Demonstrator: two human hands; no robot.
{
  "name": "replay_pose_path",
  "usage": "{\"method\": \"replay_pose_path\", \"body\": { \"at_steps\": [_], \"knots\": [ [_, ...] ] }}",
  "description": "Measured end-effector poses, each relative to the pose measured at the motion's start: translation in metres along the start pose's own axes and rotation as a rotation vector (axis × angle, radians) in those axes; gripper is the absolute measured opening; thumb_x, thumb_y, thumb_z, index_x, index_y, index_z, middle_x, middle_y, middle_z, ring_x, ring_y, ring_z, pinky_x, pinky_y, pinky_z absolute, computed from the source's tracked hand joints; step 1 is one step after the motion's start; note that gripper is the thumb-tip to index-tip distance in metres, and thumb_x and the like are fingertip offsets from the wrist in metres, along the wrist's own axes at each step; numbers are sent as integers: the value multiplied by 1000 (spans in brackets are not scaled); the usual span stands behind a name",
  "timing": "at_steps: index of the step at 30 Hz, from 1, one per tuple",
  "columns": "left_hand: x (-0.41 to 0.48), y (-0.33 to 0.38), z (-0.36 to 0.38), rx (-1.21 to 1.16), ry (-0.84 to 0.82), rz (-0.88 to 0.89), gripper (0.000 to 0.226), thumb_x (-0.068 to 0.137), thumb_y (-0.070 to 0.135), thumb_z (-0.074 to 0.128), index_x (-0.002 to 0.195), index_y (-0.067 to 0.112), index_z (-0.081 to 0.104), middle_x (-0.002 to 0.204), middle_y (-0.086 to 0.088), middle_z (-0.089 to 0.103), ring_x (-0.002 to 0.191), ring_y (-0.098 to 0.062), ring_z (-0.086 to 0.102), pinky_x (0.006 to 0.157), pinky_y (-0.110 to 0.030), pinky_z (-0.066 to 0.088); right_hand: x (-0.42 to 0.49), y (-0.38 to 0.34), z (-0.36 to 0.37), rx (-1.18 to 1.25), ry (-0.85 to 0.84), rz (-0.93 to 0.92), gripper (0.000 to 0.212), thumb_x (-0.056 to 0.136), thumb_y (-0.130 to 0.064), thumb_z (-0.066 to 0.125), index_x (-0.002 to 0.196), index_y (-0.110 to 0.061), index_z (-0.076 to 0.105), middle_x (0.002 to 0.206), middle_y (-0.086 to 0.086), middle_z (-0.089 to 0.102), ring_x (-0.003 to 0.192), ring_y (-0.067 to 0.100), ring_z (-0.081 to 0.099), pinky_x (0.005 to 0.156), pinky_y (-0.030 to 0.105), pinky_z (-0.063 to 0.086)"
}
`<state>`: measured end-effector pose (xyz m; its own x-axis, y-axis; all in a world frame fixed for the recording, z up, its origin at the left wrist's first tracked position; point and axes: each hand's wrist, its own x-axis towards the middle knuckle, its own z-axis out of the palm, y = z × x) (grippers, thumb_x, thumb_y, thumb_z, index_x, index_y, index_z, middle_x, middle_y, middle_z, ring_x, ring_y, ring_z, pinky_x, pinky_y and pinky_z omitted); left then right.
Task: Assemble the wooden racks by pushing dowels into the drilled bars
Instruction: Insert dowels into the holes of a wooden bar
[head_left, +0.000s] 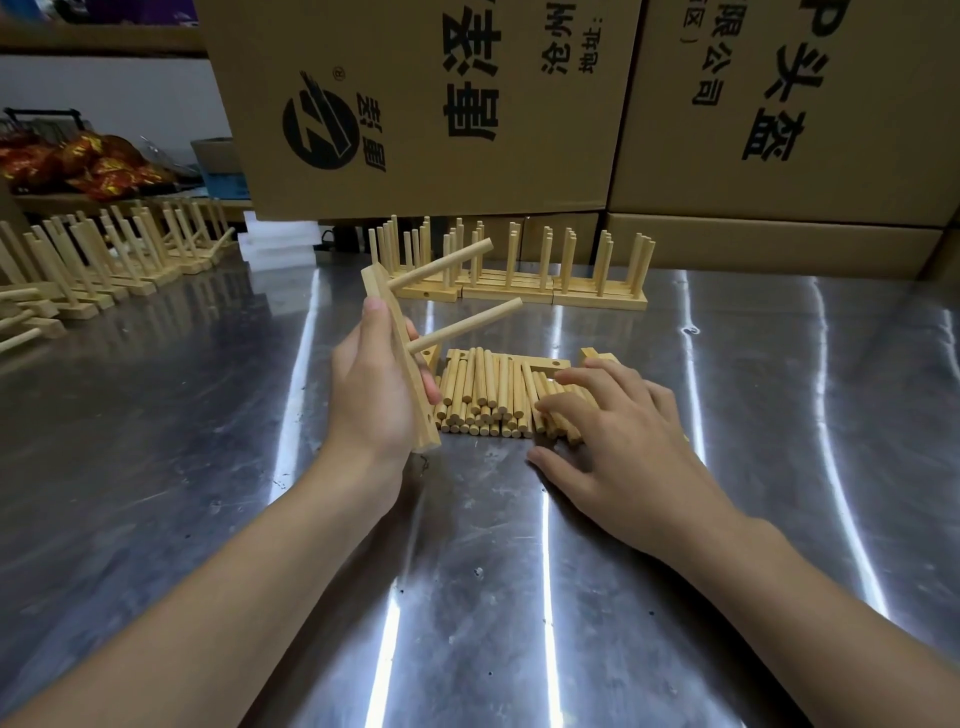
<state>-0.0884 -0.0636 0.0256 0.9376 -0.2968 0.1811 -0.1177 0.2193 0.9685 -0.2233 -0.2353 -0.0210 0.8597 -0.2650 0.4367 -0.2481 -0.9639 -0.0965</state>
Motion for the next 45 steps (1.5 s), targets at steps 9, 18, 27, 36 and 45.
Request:
{"method": "replay_pose_path", "body": {
  "at_steps": [9, 18, 27, 36, 45],
  "knots": [
    [0, 1, -2, -15, 11, 0, 48, 115, 50, 32, 95, 15, 59, 64, 3, 51, 49, -7, 53, 49, -19, 48, -2, -3, -6, 4, 27, -9, 21, 100, -43, 65, 119, -37, 70, 114, -16, 69, 124, 12, 55, 108, 32, 21],
    [-3, 0, -1, -68, -5, -106, 47, 113, 54, 35, 101, 19, 63, 59, 8, 54, 53, -8, 54, 62, -30, 48, -1, -1, -31, 554, 515, 173, 16, 99, -19, 74, 112, -25, 80, 101, -16, 78, 101, 6, 72, 90, 32, 56],
    [-12, 2, 5, -316, -146, -344, 47, 112, 53, 41, 102, 13, 63, 61, 1, 54, 48, -10, 50, 41, -22, 42, -2, -5, -41, 1208, 411, 182, 23, 95, -8, 77, 109, -26, 80, 107, -1, 81, 105, 16, 76, 88, 21, 57],
    [-18, 0, 8, -341, -261, -346, 44, 113, 51, 39, 106, 13, 59, 58, -4, 50, 46, -13, 46, 41, -23, 41, -5, -16, -46, 1203, 326, 161, 23, 94, -8, 78, 112, -22, 78, 107, 1, 81, 108, 19, 76, 89, 24, 58],
    [-30, 3, 18, -402, -414, -411, 46, 114, 48, 33, 95, 13, 56, 53, -4, 43, 42, -14, 37, 43, -23, 33, -7, -29, -45, 1412, 267, 344, 19, 90, -25, 78, 108, -25, 82, 104, 6, 80, 99, 14, 74, 77, 23, 58]
  ]
}}
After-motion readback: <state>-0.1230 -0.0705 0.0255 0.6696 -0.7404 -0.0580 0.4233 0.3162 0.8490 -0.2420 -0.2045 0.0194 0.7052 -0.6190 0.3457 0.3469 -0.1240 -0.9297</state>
